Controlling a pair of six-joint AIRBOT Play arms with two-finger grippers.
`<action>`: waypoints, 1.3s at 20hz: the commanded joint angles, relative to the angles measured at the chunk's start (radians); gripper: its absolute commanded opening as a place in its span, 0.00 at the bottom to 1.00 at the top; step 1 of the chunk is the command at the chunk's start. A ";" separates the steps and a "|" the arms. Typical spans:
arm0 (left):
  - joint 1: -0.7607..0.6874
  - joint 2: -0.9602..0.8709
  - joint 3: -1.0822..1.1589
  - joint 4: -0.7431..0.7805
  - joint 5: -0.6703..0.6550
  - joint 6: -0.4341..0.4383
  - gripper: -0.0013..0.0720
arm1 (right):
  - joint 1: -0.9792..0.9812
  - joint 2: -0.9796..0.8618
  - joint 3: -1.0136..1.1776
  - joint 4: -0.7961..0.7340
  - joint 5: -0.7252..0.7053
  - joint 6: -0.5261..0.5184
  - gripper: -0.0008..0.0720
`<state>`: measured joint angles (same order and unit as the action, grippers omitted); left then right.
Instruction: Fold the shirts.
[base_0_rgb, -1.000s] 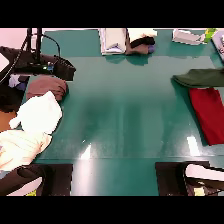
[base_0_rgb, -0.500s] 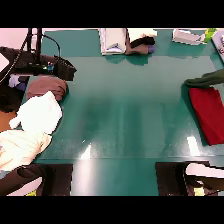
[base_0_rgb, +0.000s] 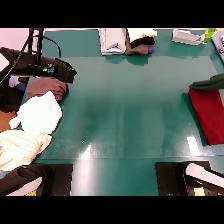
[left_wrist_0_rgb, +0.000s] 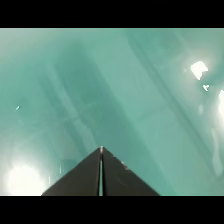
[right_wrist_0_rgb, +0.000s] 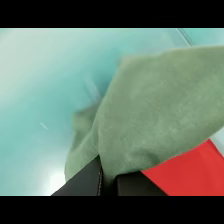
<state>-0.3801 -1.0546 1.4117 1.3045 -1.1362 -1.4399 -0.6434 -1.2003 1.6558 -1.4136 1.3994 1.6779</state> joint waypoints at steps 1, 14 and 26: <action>0.000 0.000 0.000 0.000 -0.030 0.002 0.06 | -0.026 0.112 -0.217 -0.103 0.025 -0.003 0.04; 0.000 0.000 0.000 0.000 -0.052 0.009 0.06 | -0.314 0.257 -0.776 -0.102 -0.089 -0.093 0.81; 0.000 0.000 0.000 0.002 -0.013 0.008 0.06 | 0.457 0.261 -0.539 0.269 -0.277 -0.093 0.77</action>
<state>-0.3801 -1.0546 1.4117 1.3045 -1.1625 -1.4315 -0.4297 -0.9306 1.1034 -1.1831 1.1984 1.5852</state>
